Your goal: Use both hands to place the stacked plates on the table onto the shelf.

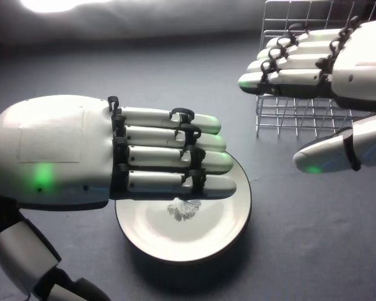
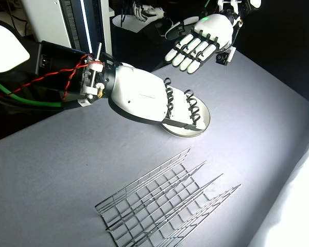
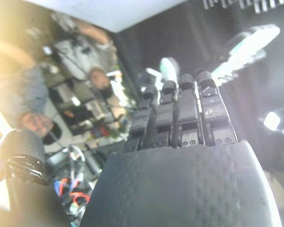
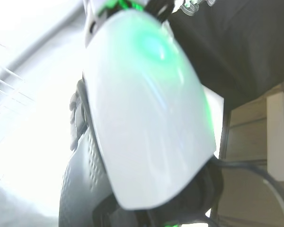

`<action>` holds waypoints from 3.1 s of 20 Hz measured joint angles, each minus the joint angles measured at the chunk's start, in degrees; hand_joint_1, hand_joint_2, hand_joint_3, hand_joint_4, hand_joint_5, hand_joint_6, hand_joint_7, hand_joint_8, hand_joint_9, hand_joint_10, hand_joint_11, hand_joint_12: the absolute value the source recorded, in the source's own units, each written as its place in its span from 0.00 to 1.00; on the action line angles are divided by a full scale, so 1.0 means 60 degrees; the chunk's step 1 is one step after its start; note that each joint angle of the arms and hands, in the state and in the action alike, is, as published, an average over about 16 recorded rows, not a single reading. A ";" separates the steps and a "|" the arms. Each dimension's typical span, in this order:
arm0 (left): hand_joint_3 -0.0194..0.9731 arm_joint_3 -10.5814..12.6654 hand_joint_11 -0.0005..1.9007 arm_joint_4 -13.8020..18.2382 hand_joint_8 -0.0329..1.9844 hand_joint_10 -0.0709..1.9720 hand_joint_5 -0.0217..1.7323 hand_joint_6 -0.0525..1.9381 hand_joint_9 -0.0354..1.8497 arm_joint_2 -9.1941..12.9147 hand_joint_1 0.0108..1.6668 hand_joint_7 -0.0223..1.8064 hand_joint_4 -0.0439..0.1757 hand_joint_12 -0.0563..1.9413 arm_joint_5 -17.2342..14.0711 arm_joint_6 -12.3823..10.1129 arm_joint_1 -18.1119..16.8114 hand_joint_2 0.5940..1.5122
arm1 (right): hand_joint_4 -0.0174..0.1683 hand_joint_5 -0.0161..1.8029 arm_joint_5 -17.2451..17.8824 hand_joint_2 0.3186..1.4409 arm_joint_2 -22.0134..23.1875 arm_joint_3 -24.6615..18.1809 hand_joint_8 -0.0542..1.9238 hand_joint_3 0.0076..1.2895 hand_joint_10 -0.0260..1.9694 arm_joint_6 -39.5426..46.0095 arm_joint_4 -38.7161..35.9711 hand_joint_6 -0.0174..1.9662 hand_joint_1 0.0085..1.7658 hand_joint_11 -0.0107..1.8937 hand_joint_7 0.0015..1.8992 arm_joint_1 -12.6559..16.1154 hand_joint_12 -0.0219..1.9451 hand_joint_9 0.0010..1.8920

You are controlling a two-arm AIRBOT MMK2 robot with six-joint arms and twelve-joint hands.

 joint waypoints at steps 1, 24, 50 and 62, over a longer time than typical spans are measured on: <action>0.42 0.0051 0.02 0.0203 0.02 0.04 0.03 0.03 0.04 -0.0018 0.01 0.03 0.21 0.02 -0.0024 -0.0167 -0.0101 0.22 | 0.09 0.03 -0.0007 0.79 -0.0046 0.0050 0.04 0.01 0.03 -0.0002 -0.0001 0.03 0.00 0.05 0.03 -0.0012 0.01 0.03; 0.43 0.2472 0.01 0.5732 0.01 0.04 0.02 0.02 0.03 -0.1295 0.01 0.02 0.20 0.02 -0.0568 -0.2219 -0.0809 0.22 | 0.09 0.02 0.0242 0.80 -0.0150 0.0161 0.03 0.00 0.02 0.0056 -0.1053 0.02 0.01 0.02 0.01 -0.0145 0.01 0.01; 0.30 0.3506 0.01 0.6984 0.01 0.04 0.02 0.04 0.03 -0.2342 0.00 0.02 0.20 0.02 0.0467 -0.3505 -0.0467 0.32 | 0.09 0.03 0.0509 0.82 -0.0062 0.0426 0.03 0.01 0.02 0.0025 -0.1168 0.02 0.01 0.02 0.02 -0.0401 0.02 0.02; 0.29 0.3741 0.01 0.7087 0.01 0.04 0.01 0.02 0.03 -0.2407 0.00 0.01 0.17 0.02 0.0266 -0.3784 -0.0118 0.32 | 0.10 0.04 0.0607 0.85 -0.0062 0.0414 0.03 0.01 0.02 0.0011 -0.1168 0.02 0.02 0.02 0.04 -0.0409 0.08 0.03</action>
